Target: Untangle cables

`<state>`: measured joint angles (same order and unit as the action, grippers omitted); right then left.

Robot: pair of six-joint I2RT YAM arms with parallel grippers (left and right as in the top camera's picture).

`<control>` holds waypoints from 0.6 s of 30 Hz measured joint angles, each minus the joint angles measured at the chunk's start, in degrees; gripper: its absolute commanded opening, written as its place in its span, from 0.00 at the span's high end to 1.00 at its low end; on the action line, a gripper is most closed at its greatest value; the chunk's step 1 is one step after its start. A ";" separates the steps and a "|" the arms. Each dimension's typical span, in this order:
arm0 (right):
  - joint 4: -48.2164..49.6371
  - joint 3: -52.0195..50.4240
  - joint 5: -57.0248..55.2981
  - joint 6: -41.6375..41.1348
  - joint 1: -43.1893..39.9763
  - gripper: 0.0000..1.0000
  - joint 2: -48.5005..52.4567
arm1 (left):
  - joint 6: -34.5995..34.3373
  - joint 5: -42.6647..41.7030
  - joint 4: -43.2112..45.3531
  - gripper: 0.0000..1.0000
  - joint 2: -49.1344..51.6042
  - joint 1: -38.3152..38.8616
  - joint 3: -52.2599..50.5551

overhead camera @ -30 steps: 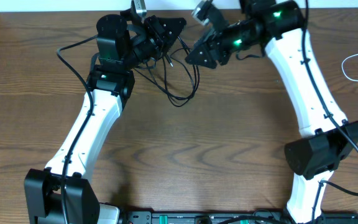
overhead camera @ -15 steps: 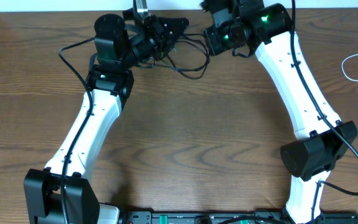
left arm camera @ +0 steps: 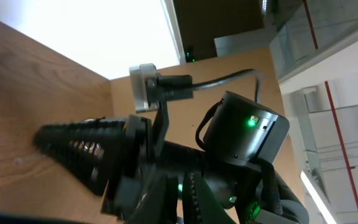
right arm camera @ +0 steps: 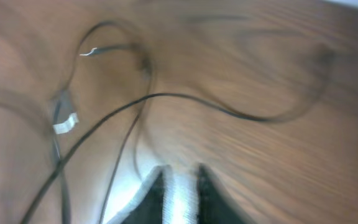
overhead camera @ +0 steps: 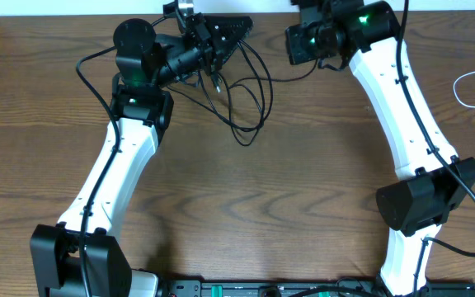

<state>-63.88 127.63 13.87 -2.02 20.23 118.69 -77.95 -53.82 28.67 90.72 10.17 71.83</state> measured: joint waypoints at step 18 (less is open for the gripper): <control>-11.15 0.00 39.56 35.54 -9.46 0.27 0.00 | 0.20 -0.31 -0.33 0.90 0.00 -1.49 0.00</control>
<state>-75.02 127.63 53.43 33.52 10.76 118.69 -77.76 -54.13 28.34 90.72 8.69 71.83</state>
